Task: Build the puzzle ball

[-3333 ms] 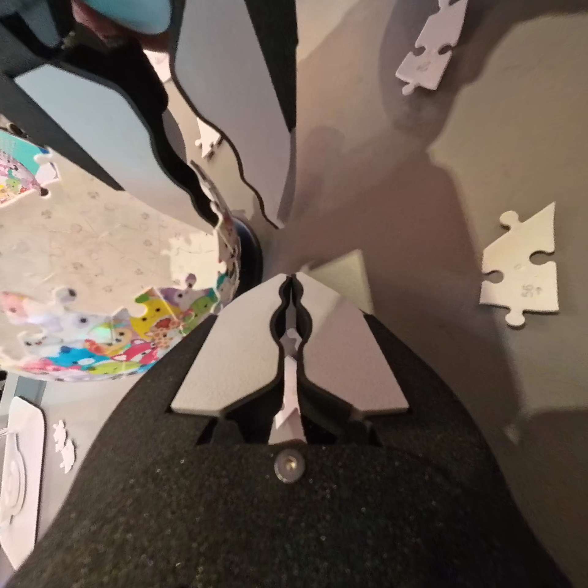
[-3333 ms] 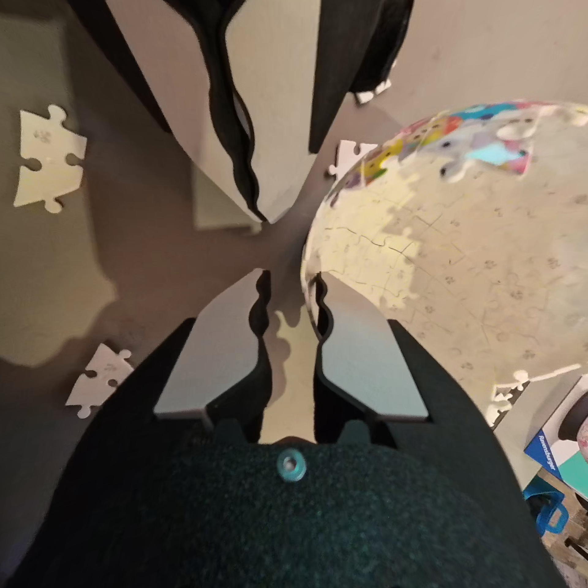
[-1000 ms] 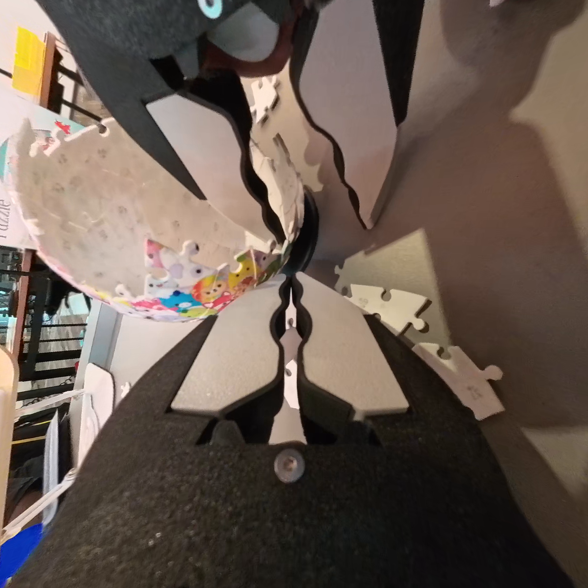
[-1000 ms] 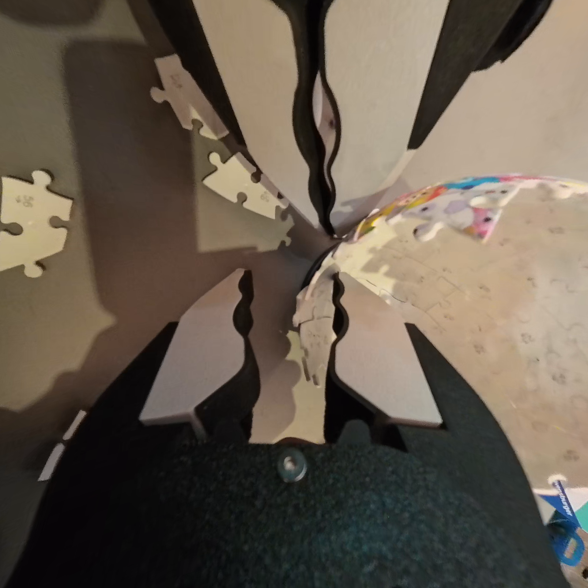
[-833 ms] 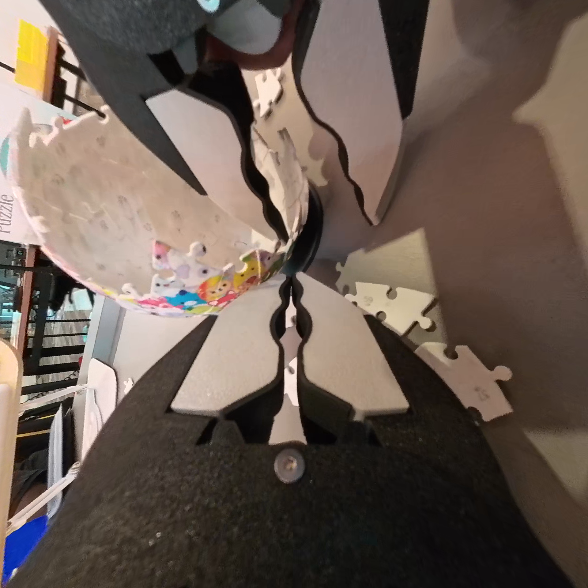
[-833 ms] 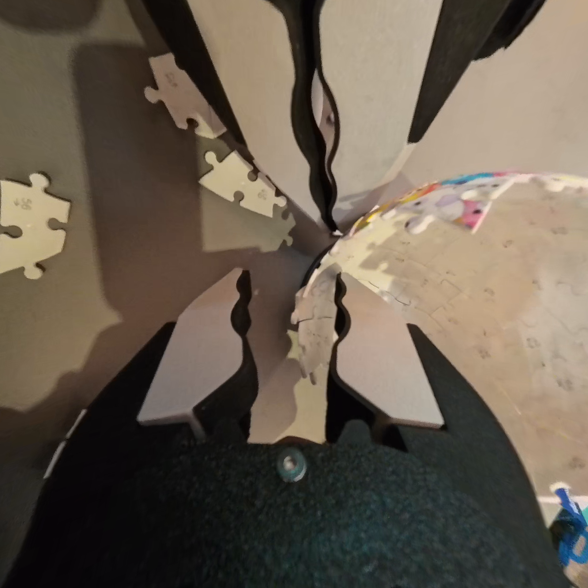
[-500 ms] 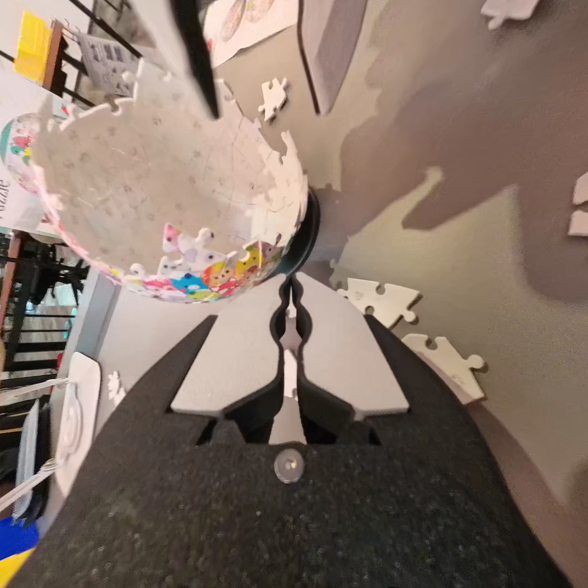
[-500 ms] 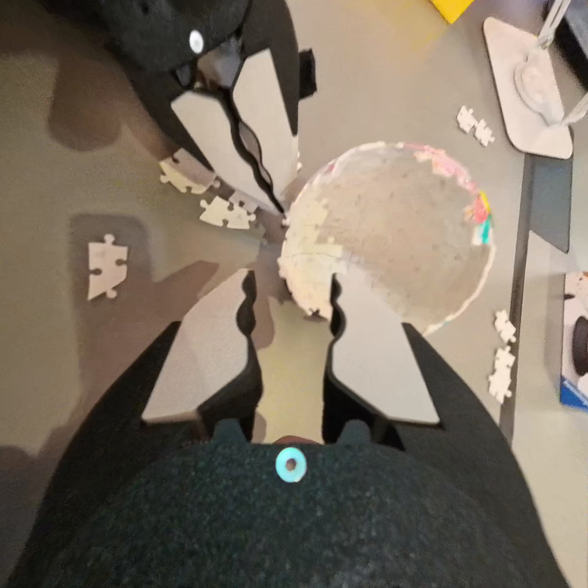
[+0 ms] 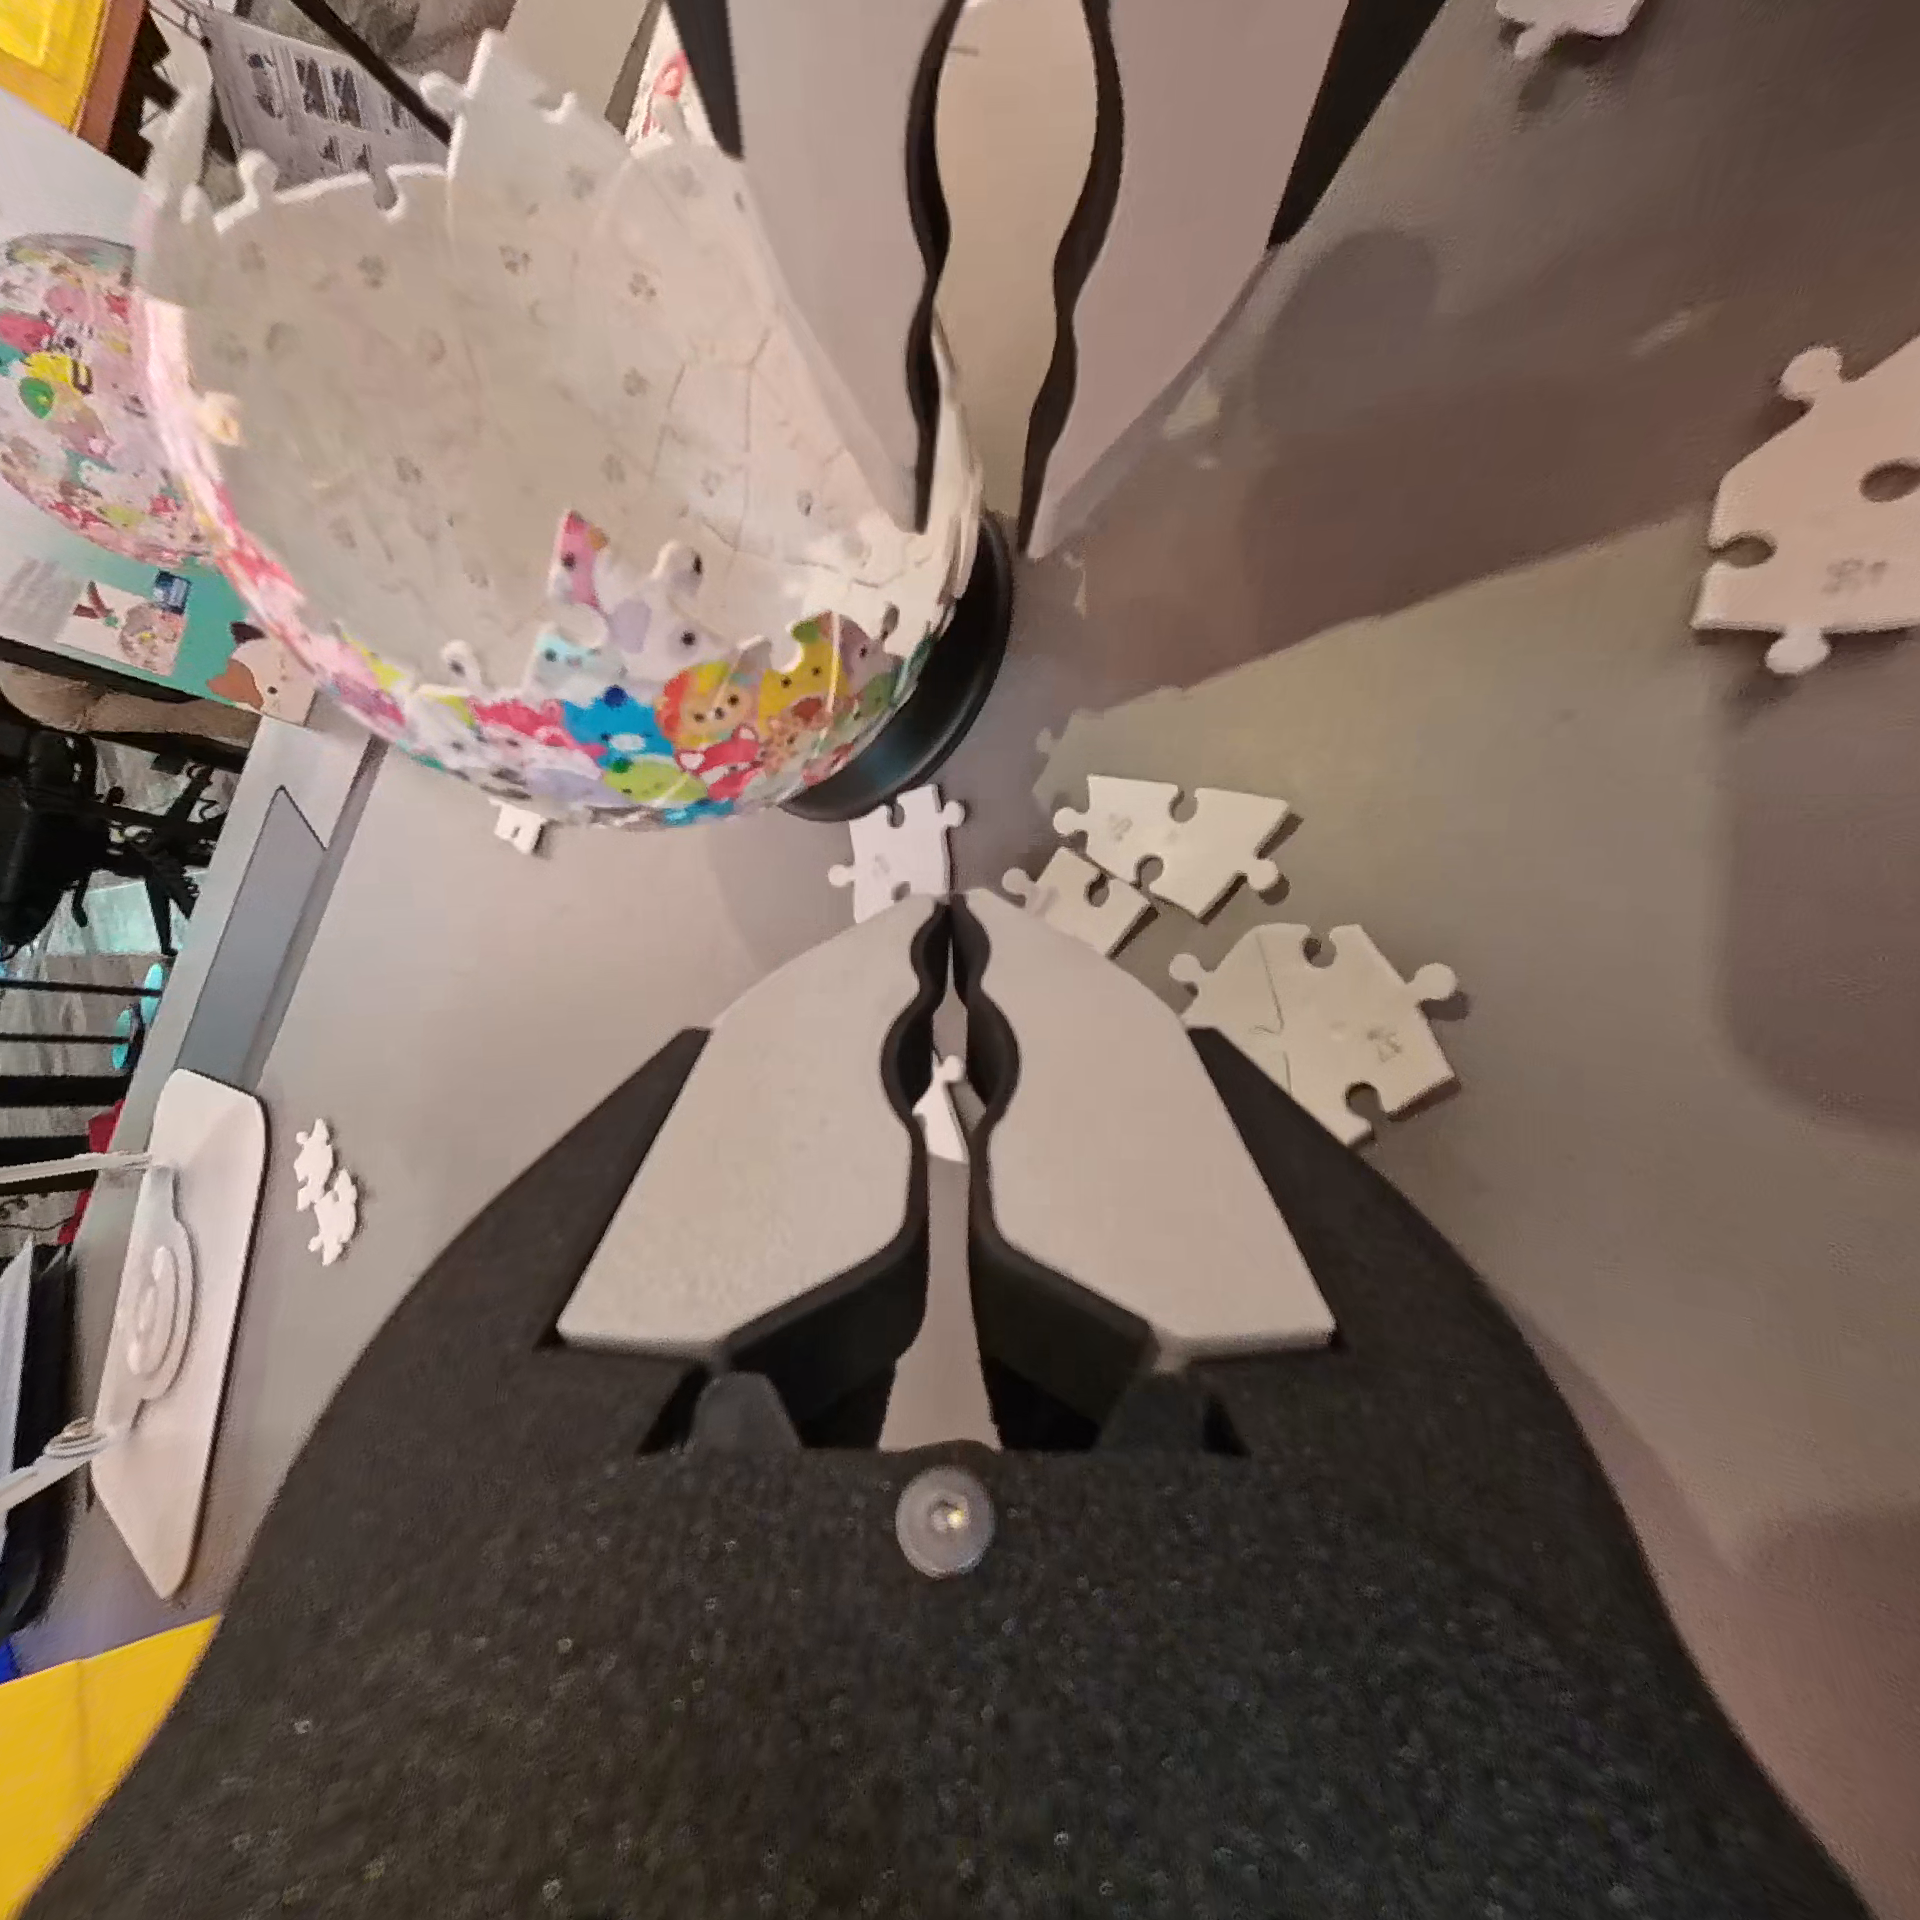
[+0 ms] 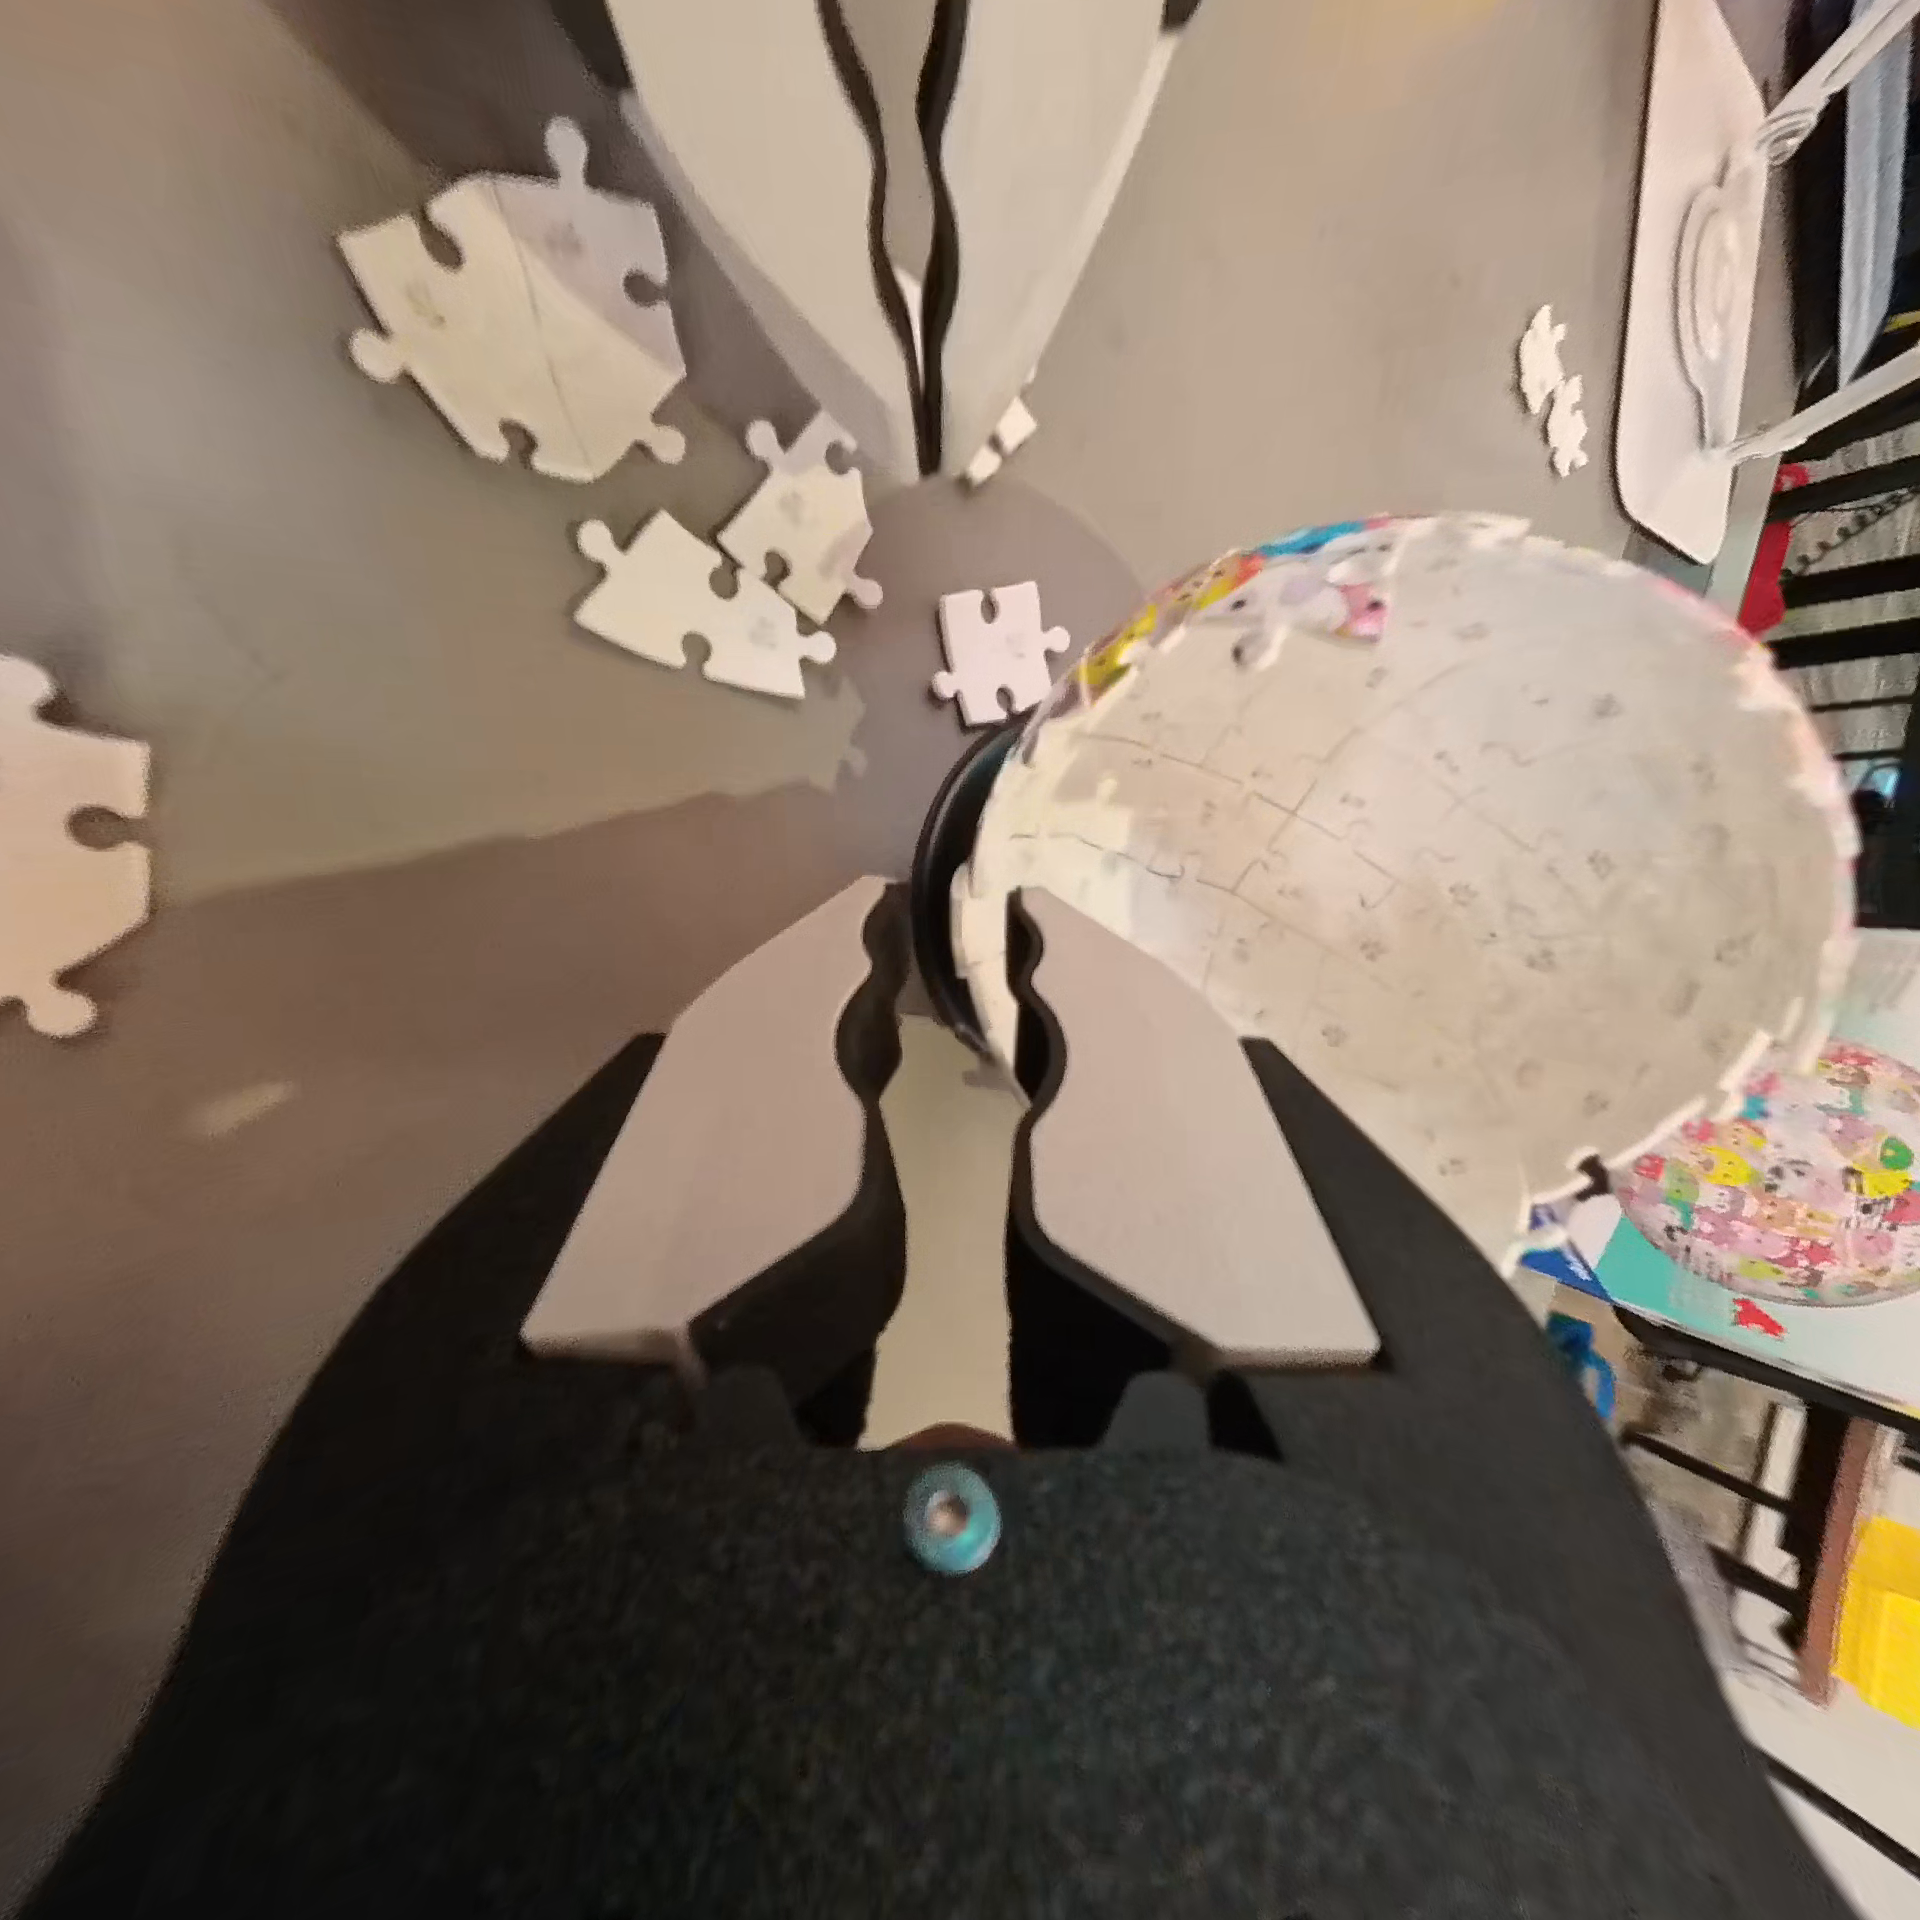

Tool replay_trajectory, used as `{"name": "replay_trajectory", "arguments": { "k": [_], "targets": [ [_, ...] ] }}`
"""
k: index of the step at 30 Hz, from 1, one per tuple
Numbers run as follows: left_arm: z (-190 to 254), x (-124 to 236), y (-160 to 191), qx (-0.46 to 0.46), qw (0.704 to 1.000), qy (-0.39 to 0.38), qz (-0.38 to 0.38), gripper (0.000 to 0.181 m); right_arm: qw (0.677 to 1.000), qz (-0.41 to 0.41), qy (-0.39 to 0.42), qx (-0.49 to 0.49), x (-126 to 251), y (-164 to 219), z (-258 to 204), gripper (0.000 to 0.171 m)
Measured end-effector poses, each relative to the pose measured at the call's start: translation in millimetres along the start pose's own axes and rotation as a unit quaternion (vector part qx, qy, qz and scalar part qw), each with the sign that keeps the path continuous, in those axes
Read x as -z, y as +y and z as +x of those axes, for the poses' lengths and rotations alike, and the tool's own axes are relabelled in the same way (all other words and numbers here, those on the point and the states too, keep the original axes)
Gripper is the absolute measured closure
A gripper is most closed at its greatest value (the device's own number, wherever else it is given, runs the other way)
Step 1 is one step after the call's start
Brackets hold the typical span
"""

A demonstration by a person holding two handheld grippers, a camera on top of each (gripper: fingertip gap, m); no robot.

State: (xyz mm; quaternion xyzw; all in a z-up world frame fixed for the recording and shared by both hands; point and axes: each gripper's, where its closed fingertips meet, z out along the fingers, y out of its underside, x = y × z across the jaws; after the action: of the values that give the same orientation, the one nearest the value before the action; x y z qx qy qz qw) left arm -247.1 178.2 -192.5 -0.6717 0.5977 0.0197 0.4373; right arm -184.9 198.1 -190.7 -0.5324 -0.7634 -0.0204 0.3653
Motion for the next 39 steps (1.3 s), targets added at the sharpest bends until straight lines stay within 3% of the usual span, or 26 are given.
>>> {"name": "replay_trajectory", "arguments": {
  "k": [7, 16, 22, 29, 31, 36, 37, 39],
  "targets": [
    [4.6, -0.6, 4.0, -0.003, 1.0, 0.011, -0.005, 0.181, 0.999, 0.011, -0.027, 0.041, -3.8, -4.8, 2.4, 0.166],
    [6.3, -4.7, 8.7, -0.002, 1.0, 0.019, -0.012, 0.181, 0.998, 0.019, -0.037, 0.041, -5.0, -5.5, 5.1, 0.168],
    [7.9, -5.2, 9.2, -0.007, 1.0, 0.022, -0.012, 0.181, 0.999, -0.001, -0.032, 0.044, 1.6, 3.7, 6.7, 0.143],
    [9.8, -6.0, 10.1, -0.017, 1.0, 0.021, -0.016, 0.181, 0.995, 0.003, -0.019, 0.093, -2.3, -2.0, 3.8, 0.155],
    [10.5, -6.0, 10.0, -0.019, 0.999, 0.022, -0.016, 0.181, 0.995, 0.002, -0.017, 0.094, -3.5, -1.6, 4.6, 0.166],
    [11.3, -6.4, 10.6, -0.019, 0.999, 0.024, -0.017, 0.181, 0.996, 0.006, -0.026, 0.082, -2.9, -0.8, 4.7, 0.167],
    [11.6, -6.8, 11.0, -0.018, 0.999, 0.025, -0.018, 0.181, 0.997, 0.006, -0.024, 0.08, -2.6, -0.5, 5.4, 0.167],
    [11.6, -7.5, 11.7, -0.015, 0.999, 0.028, -0.018, 0.181, 0.998, 0.002, -0.006, 0.062, 2.4, 2.2, 11.9, 0.15]
  ]
}}
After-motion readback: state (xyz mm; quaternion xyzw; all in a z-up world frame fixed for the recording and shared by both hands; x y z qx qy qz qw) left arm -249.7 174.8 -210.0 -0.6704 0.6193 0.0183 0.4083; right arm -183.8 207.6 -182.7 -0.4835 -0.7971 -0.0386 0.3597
